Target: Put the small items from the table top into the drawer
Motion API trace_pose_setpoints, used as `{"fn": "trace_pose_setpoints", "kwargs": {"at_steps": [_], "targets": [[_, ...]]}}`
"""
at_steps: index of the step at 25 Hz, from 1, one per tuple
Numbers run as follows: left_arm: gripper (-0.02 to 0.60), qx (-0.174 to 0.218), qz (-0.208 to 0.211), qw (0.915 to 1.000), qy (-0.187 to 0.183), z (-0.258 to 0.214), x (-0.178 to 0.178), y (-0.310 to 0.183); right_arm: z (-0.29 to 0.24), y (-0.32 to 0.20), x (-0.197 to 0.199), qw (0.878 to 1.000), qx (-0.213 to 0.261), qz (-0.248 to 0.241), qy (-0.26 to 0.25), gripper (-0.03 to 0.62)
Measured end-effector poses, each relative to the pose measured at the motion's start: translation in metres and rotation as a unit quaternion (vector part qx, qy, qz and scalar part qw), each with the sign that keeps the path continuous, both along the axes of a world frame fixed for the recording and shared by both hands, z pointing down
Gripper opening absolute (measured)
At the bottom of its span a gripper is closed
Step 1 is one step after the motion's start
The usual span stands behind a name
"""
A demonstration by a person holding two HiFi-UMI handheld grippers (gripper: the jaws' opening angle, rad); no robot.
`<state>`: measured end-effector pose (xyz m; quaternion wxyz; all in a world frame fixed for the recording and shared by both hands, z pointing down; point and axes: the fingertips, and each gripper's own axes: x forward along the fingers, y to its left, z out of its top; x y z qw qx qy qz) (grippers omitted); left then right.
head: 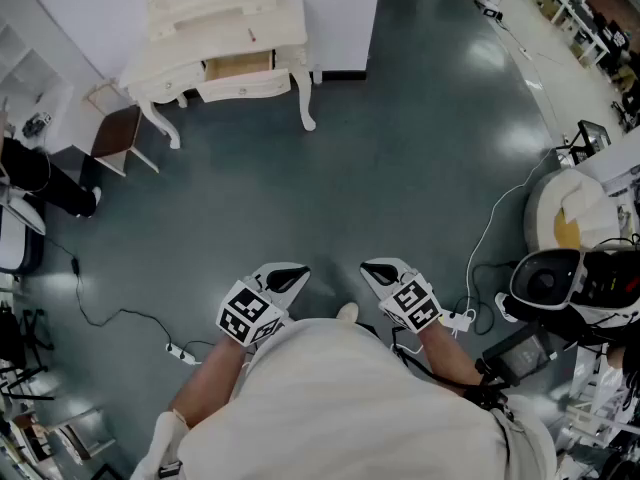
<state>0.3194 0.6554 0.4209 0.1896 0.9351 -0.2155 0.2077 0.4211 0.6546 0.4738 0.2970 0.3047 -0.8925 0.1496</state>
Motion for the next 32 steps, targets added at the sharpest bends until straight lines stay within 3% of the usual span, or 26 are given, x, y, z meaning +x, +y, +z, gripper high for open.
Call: {"fn": "trace_pose_setpoints", "kwargs": {"at_steps": [4,10,21,26,32], "targets": [[0.002,0.013,-0.002,0.9999,0.009,-0.010,-0.035,0.006,-0.004,0.002,-0.036,1.000,0.009,-0.003,0.005,0.000],[0.001,0.023,-0.038,0.9987,0.024,-0.009,-0.120,0.026,-0.004,0.011,-0.114,0.999,0.018,-0.033,0.017,0.000],[0.000,0.000,-0.109,0.9935,0.034,0.024,-0.235,0.037,0.018,0.014,-0.221,0.995,-0.006,-0.091,0.030,0.000],[0.002,-0.005,-0.139,0.9895,0.038,0.032,-0.246,-0.002,0.028,-0.034,-0.230,0.994,-0.020,-0.104,0.020,0.002],[0.002,-0.023,-0.159,0.9868,0.022,0.035,-0.253,-0.087,0.032,-0.142,-0.255,0.992,-0.023,-0.127,-0.002,0.032]]}}
